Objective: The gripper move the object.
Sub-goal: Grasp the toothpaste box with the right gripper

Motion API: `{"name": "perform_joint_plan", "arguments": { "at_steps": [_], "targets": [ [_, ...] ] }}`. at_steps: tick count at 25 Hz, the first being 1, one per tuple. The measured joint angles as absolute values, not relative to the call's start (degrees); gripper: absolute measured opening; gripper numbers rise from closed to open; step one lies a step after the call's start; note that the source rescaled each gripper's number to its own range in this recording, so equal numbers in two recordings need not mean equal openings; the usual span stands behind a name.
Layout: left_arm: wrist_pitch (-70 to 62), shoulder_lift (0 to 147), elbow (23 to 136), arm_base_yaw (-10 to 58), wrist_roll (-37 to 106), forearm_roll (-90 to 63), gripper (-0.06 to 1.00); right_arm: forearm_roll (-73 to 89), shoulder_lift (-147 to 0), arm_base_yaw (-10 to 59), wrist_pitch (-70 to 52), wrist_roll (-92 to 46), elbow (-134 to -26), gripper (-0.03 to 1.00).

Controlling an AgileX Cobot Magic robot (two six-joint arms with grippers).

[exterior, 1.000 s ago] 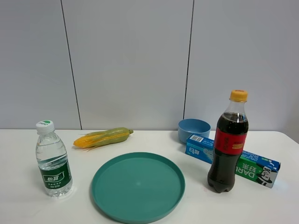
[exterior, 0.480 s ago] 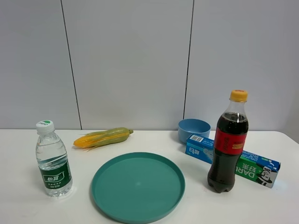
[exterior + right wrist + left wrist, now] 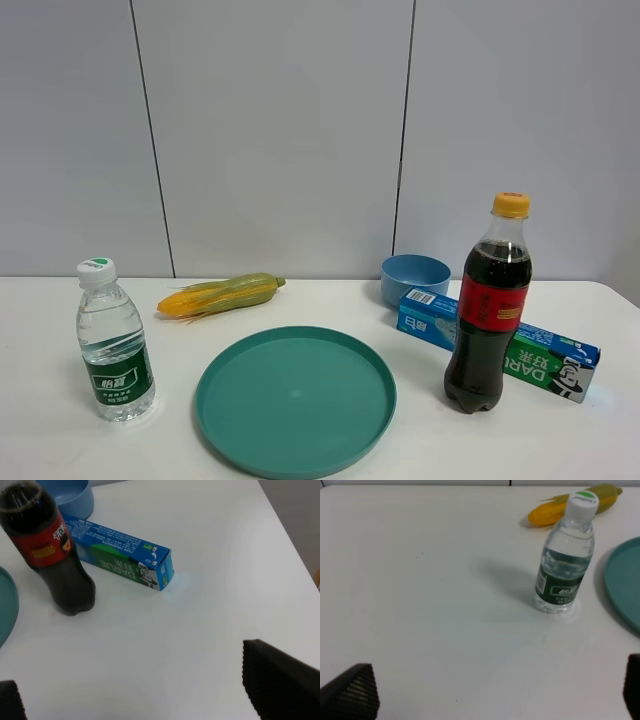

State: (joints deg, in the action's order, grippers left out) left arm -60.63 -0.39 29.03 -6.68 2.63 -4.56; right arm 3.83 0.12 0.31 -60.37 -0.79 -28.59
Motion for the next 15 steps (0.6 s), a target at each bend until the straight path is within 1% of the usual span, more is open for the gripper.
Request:
{"name": "perform_joint_plan", "arguments": {
  "at_steps": [9, 12, 15],
  "targets": [
    [-60.6, -0.4, 29.0, -6.7, 2.6, -4.6, 1.00, 4.0, -0.5, 0.3, -60.4, -0.8, -28.6, 0.79],
    [-60.6, -0.4, 29.0, -6.7, 2.6, -4.6, 1.00, 4.3, -4.4, 0.3, -60.5, -2.9, -28.6, 0.79],
    [-60.6, -0.4, 29.0, -6.7, 2.6, -4.6, 1.00, 4.8, -11.0, 0.3, -61.1, -9.2, -29.9, 0.79]
  ]
}}
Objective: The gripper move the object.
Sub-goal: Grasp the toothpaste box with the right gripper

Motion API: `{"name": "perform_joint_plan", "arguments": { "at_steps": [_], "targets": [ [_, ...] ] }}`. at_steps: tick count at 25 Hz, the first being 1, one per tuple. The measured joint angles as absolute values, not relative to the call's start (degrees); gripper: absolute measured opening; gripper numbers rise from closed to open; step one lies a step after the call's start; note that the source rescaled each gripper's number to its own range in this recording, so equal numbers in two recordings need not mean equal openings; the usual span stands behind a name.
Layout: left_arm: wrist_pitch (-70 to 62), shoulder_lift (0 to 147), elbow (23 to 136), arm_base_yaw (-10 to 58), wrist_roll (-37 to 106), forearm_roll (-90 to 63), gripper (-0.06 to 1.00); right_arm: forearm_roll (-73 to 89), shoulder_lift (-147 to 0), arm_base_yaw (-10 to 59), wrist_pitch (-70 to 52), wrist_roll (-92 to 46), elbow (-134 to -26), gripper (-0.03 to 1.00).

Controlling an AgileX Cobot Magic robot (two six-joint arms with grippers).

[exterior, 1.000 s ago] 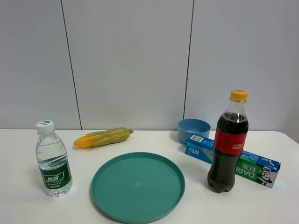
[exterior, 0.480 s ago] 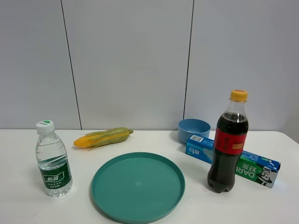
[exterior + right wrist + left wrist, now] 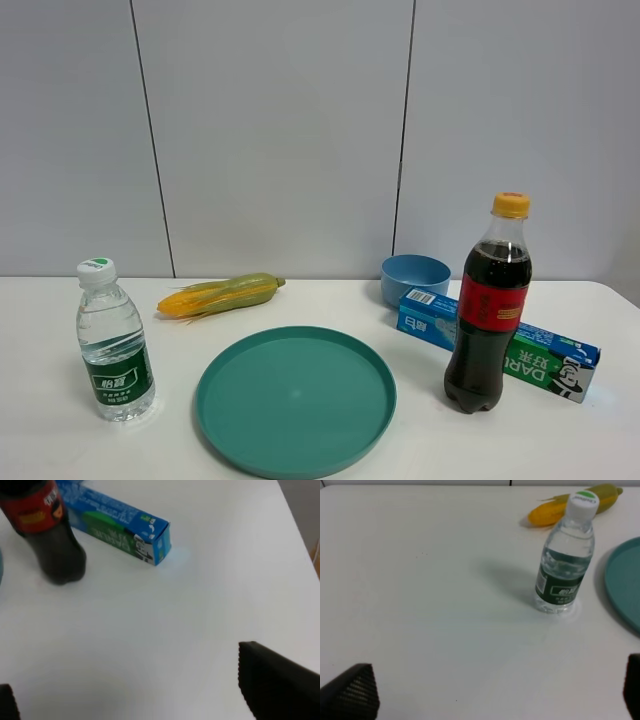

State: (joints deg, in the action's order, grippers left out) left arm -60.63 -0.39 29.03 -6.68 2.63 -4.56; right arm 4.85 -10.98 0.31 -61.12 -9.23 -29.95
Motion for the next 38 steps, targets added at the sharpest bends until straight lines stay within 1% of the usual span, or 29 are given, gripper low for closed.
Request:
{"name": "perform_joint_plan", "arguments": {
  "at_steps": [5, 9, 11, 14, 17, 21, 26, 32, 38],
  "targets": [
    [-60.6, -0.4, 29.0, -6.7, 2.6, -4.6, 1.00, 1.4, -23.3, 0.3, -61.0, -21.2, -37.8, 0.79],
    [-60.6, -0.4, 29.0, -6.7, 2.6, -4.6, 1.00, -0.8, -30.2, 1.0, -60.0, -23.3, -45.2, 0.79],
    [-60.6, -0.4, 29.0, -6.7, 2.6, -4.6, 1.00, -2.2, -32.4, 1.2, -59.2, -23.3, -48.0, 0.84],
    [-60.6, -0.4, 29.0, -6.7, 2.6, -4.6, 1.00, -5.8, -34.8, 1.2, -58.8, -23.3, -50.5, 0.95],
    [-60.6, -0.4, 29.0, -6.7, 2.6, -4.6, 1.00, -8.5, -37.3, 1.2, -58.8, -22.8, -52.1, 0.99],
    [-60.6, -0.4, 29.0, -6.7, 2.6, -4.6, 1.00, -10.4, -42.0, 1.2, -59.2, -24.1, -52.5, 1.00],
    [-60.6, -0.4, 29.0, -6.7, 2.6, -4.6, 1.00, -11.3, -52.0, 1.2, -56.9, -28.4, -53.2, 1.00],
    [-60.6, -0.4, 29.0, -6.7, 2.6, -4.6, 1.00, -14.5, -64.7, 1.0, -49.9, -29.5, -56.0, 1.00],
    [-60.6, -0.4, 29.0, -6.7, 2.6, -4.6, 1.00, -15.3, -75.8, -1.8, -42.6, -29.6, -57.6, 1.00]
  ]
}}
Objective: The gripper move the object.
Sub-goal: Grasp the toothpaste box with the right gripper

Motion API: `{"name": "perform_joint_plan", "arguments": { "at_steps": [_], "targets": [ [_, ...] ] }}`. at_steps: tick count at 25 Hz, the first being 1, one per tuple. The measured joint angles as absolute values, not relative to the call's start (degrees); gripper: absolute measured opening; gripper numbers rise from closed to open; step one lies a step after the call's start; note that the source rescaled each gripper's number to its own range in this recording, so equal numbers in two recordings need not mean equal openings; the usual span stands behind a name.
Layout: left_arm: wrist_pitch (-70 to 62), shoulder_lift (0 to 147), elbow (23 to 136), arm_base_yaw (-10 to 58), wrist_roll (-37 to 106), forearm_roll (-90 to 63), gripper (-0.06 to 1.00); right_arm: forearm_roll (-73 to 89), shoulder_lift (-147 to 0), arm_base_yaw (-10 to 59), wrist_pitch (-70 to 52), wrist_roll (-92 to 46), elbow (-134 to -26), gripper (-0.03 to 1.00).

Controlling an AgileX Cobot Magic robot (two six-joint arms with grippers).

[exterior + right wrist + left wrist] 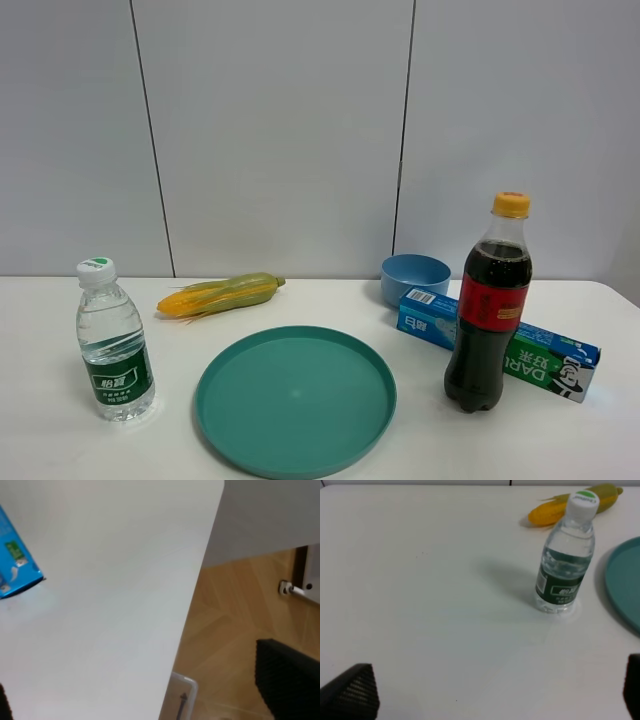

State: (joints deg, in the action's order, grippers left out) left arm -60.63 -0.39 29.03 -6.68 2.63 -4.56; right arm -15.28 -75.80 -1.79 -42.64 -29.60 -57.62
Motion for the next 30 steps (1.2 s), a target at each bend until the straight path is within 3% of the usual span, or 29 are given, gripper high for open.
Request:
{"name": "perform_joint_plan", "arguments": {
  "at_steps": [12, 30],
  "targets": [
    [-60.6, -0.4, 29.0, -6.7, 2.6, -4.6, 1.00, -12.1, -89.3, -2.1, -30.5, -31.8, -57.7, 1.00],
    [-60.6, -0.4, 29.0, -6.7, 2.6, -4.6, 1.00, -6.7, -99.7, -0.7, -23.6, -33.1, -57.7, 1.00]
  ]
}}
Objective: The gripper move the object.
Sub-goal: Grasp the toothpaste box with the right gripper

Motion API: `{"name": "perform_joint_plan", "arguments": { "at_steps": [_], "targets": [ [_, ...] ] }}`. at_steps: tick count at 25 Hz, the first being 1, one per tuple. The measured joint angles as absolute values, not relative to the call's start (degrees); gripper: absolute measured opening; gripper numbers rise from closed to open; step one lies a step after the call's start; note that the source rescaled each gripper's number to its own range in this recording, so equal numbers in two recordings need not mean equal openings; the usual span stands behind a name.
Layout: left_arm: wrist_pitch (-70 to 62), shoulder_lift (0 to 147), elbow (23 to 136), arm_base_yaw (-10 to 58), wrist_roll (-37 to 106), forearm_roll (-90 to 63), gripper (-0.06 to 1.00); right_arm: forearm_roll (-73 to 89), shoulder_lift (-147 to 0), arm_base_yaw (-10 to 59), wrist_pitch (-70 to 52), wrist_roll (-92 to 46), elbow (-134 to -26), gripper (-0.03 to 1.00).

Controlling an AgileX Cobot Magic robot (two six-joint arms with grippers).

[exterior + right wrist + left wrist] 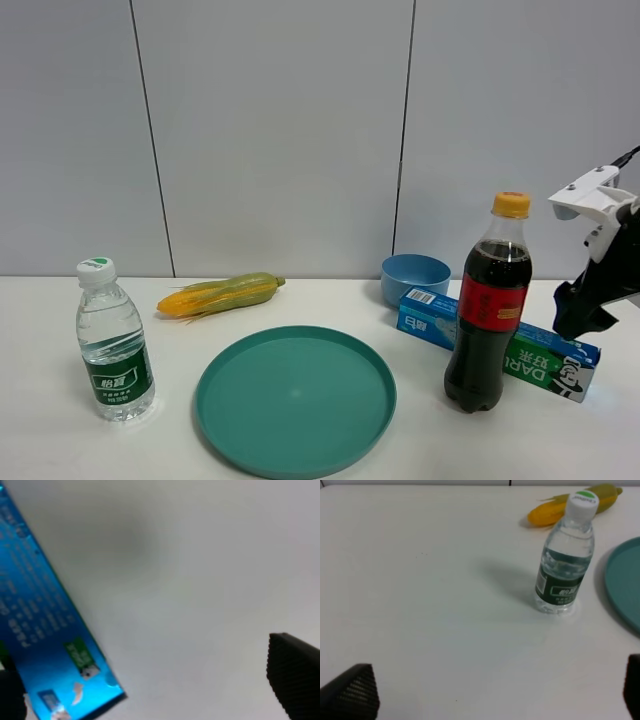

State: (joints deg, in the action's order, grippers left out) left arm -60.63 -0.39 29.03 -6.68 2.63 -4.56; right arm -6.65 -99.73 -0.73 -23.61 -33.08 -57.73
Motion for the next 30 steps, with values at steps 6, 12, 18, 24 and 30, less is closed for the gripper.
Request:
{"name": "perform_joint_plan", "arguments": {
  "at_steps": [6, 12, 18, 24, 30],
  "targets": [
    [-60.6, -0.4, 29.0, -6.7, 2.6, -4.6, 1.00, -4.2, -102.0, -0.3, -23.2, -34.5, -57.7, 1.00],
    [-60.6, -0.4, 29.0, -6.7, 2.6, -4.6, 1.00, -3.7, -104.6, 0.9, -21.5, -35.1, -57.7, 0.96],
    [-60.6, -0.4, 29.0, -6.7, 2.6, -4.6, 1.00, -3.7, -106.2, 1.1, -18.4, -35.2, -57.7, 0.94],
    [-60.6, -0.4, 29.0, -6.7, 2.6, -4.6, 1.00, -3.7, -106.8, 1.1, -15.2, -35.2, -57.7, 0.92],
    [-60.6, -0.4, 29.0, -6.7, 2.6, -4.6, 1.00, -3.7, -110.1, 2.0, -13.6, -35.2, -57.7, 0.89]
  ]
}}
